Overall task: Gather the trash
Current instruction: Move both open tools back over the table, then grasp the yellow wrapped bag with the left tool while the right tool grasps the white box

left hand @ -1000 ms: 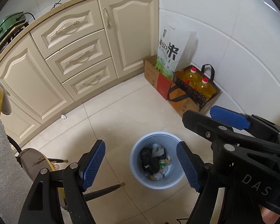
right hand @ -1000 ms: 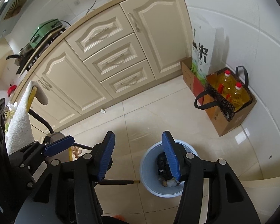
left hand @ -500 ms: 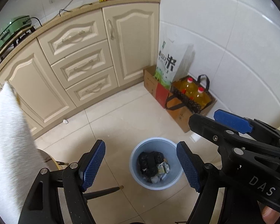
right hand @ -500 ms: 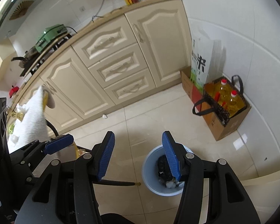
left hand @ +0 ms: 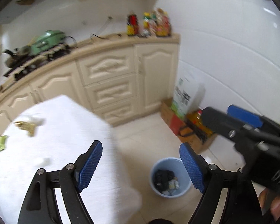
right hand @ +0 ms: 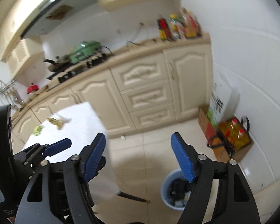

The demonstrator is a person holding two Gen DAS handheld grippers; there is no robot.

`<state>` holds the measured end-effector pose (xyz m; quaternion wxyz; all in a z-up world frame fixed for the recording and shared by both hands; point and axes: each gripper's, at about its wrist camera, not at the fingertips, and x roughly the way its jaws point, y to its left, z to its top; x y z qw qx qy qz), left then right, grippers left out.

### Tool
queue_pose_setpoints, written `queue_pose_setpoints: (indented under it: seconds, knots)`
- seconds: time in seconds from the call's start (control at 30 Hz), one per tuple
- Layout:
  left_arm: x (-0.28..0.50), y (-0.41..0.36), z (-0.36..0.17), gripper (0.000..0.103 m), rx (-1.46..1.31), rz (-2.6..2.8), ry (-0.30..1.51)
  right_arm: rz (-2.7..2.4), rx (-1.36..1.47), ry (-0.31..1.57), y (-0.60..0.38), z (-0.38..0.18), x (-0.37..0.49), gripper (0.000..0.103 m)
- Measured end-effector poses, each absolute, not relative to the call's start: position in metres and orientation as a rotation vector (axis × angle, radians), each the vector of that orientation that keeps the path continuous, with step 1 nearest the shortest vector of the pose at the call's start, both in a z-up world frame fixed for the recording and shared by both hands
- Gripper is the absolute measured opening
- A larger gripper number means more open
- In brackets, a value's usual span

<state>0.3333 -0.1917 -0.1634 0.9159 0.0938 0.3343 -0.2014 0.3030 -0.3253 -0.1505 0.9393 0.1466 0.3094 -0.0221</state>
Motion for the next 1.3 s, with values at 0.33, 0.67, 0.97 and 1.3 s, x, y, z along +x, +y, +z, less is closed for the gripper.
queue_pose_setpoints:
  seconds: [0.33,0.67,0.97,1.3]
  knots:
    - [0.296,-0.019,-0.142,0.086,0.159,-0.132,0.638,0.130,0.234,0.666,-0.204,-0.148,0.360,0.089]
    - [0.290,0.100,-0.156,0.086,0.059,0.081,0.728,0.289,0.112,0.915,-0.084,-0.230,0.428,0.089]
    - [0.373,0.096,-0.152,0.086,0.048,0.039,0.788,0.288,0.033,1.006,-0.063,-0.256,0.455,0.048]
    - [0.495,0.050,-0.172,0.086,0.032,-0.017,0.826,0.269,0.058,0.930,-0.098,-0.243,0.469,0.039]
